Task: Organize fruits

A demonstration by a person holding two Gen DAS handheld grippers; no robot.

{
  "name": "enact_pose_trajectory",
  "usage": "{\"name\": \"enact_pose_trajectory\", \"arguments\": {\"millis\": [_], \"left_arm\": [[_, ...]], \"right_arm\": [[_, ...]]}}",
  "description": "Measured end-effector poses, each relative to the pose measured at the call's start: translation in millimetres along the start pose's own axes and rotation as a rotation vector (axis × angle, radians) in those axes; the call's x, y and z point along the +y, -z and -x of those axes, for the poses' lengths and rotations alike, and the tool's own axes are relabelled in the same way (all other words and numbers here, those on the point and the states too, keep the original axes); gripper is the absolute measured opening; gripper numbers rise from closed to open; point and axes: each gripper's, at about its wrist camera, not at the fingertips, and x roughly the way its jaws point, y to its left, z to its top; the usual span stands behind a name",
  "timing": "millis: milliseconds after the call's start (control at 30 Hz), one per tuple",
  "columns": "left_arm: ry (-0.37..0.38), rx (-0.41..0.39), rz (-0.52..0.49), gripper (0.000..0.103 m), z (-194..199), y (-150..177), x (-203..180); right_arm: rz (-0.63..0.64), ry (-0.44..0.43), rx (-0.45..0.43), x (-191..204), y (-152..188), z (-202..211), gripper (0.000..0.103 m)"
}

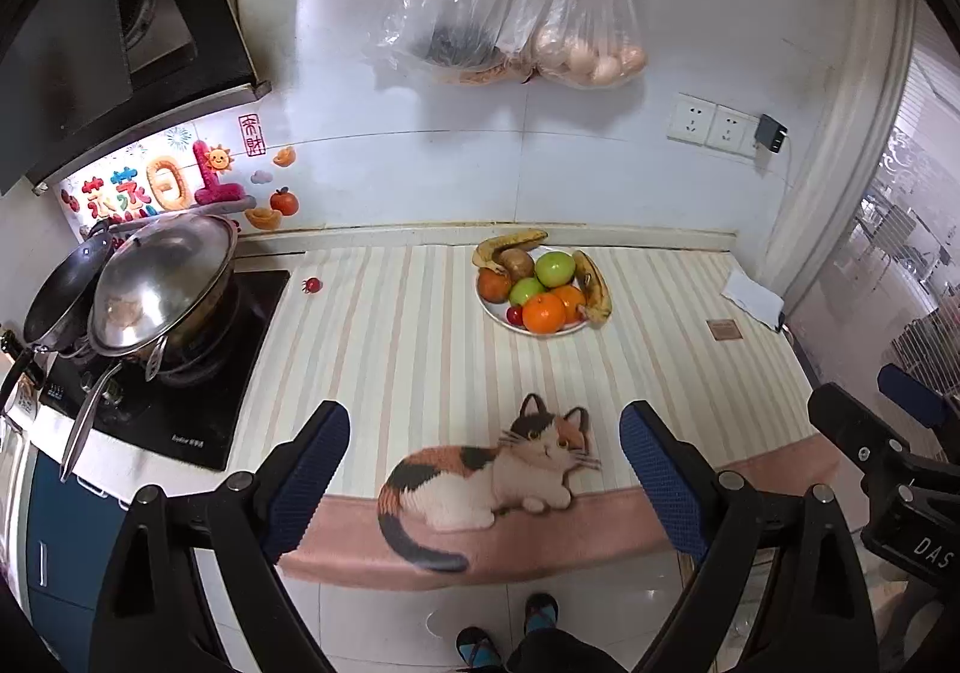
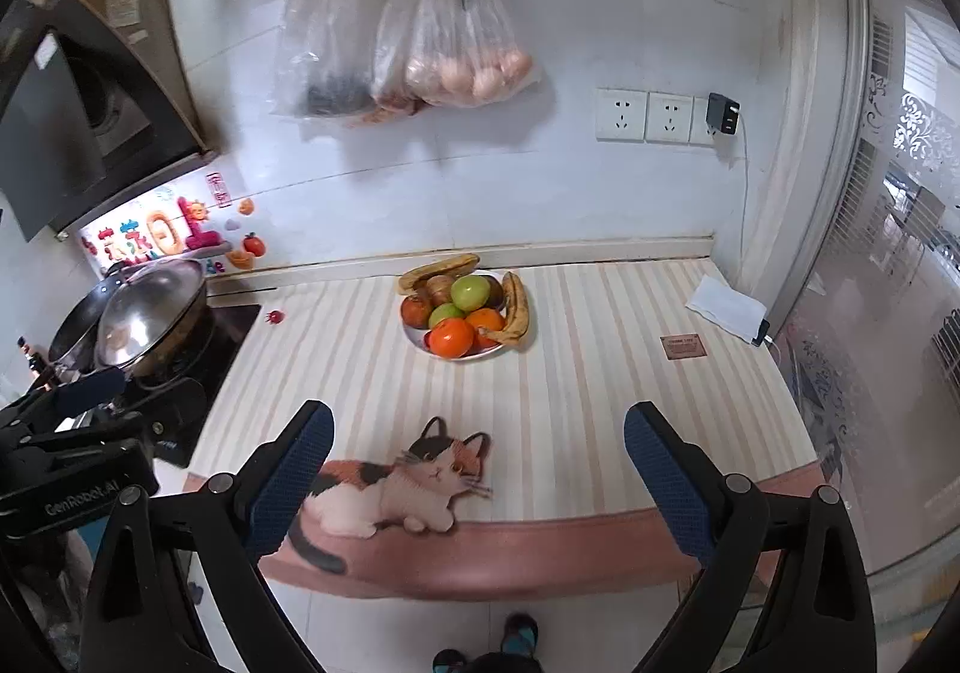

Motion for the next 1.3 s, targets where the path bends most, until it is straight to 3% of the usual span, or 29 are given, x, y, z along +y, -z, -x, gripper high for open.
{"name": "enact_pose_trajectory", "arguments": {"millis": [200, 500, 633, 1300], "left_arm": [[-0.008, -0.034, -0.003, 0.092, 28, 12, 2], [-0.03, -0.054, 0.016, 0.092, 31, 8, 5], [-0.038, -0.045, 0.026, 0.1, 19, 4, 6], [-0.111, 0.036, 0.028, 0.101, -61, -31, 4]], "right_arm": [[0.009, -0.017, -0.023, 5, 12, 33, 0.1], [0.006, -0.052, -0.028, 7, 4, 34, 0.1], [0.013, -0.054, -0.021, 5, -8, 17, 0.101], [0.024, -0.055, 0.067, -4, -43, -89, 0.102]]}}
